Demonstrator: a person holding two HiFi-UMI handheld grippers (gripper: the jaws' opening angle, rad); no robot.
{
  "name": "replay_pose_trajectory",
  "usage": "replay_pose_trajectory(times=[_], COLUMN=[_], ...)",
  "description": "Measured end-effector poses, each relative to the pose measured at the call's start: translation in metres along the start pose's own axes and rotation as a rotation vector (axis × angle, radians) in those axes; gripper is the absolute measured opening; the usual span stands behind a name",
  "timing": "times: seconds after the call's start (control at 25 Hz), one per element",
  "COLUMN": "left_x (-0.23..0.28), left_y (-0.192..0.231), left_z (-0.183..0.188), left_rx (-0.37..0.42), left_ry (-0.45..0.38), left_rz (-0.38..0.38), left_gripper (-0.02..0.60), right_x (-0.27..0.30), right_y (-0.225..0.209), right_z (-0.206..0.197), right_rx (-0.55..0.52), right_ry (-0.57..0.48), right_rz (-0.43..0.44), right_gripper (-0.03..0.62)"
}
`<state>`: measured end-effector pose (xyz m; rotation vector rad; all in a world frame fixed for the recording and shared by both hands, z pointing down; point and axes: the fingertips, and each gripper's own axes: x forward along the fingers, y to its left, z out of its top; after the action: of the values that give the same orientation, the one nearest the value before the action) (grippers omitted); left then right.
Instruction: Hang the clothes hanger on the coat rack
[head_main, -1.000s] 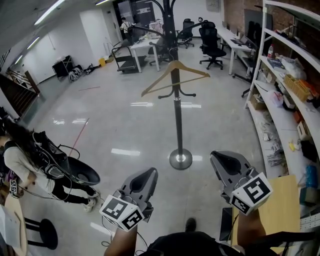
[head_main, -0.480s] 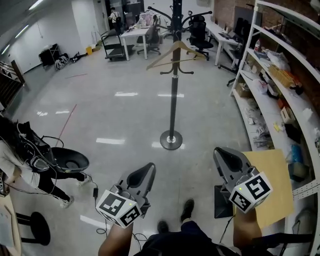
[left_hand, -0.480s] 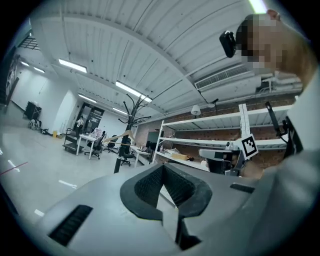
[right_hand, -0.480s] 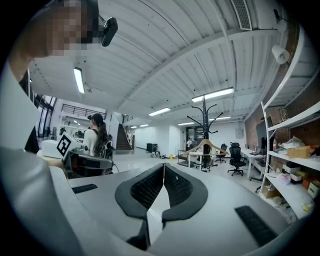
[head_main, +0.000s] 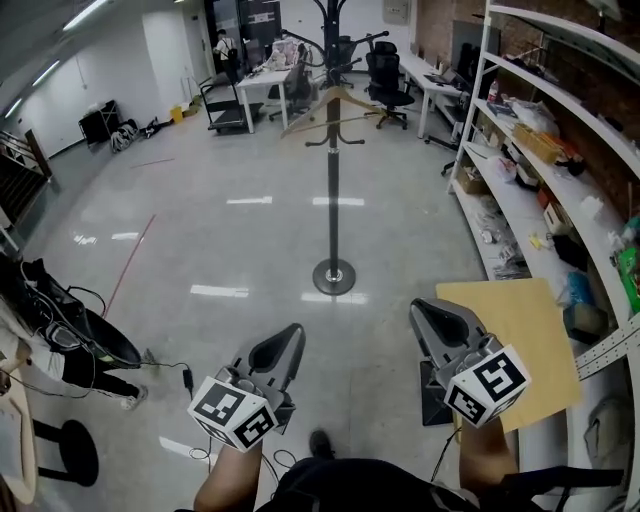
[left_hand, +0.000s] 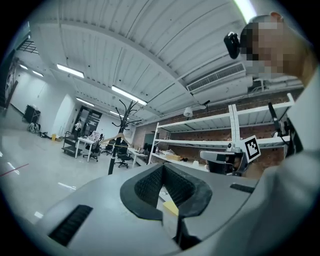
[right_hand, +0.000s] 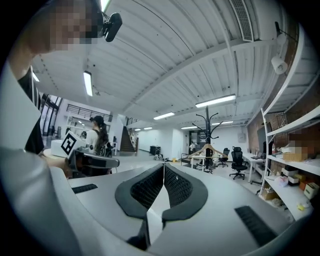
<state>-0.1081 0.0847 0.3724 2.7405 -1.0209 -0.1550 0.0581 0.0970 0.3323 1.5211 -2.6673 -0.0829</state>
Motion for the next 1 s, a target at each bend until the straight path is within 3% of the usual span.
replay_pose_trajectory(times=[0.28,0.56,1.0], left_x=[-0.045,-0.065,-0.128], left_y=[-0.079,-0.132,-0.147], left_z=[-0.014,-0.037,-0.032], left_rx=[0.019,0.017,0.020], left_ry=[0.019,0.079,0.070], left_rz=[0.028,0.075,0.006], left_gripper=[0.000,0.000,0.000], right_x=[-0.085,-0.147,-0.180], right_y=[0.027,0.026,0.085], right_z=[-0.002,-0.023,-0.014], right_rx=[0.008,0.074,0.070], right_ry=[-0.024,-0.004,0.006], right_rz=[0.032,0.038,-0.048], right_gripper=[0.009,0.009,0.009])
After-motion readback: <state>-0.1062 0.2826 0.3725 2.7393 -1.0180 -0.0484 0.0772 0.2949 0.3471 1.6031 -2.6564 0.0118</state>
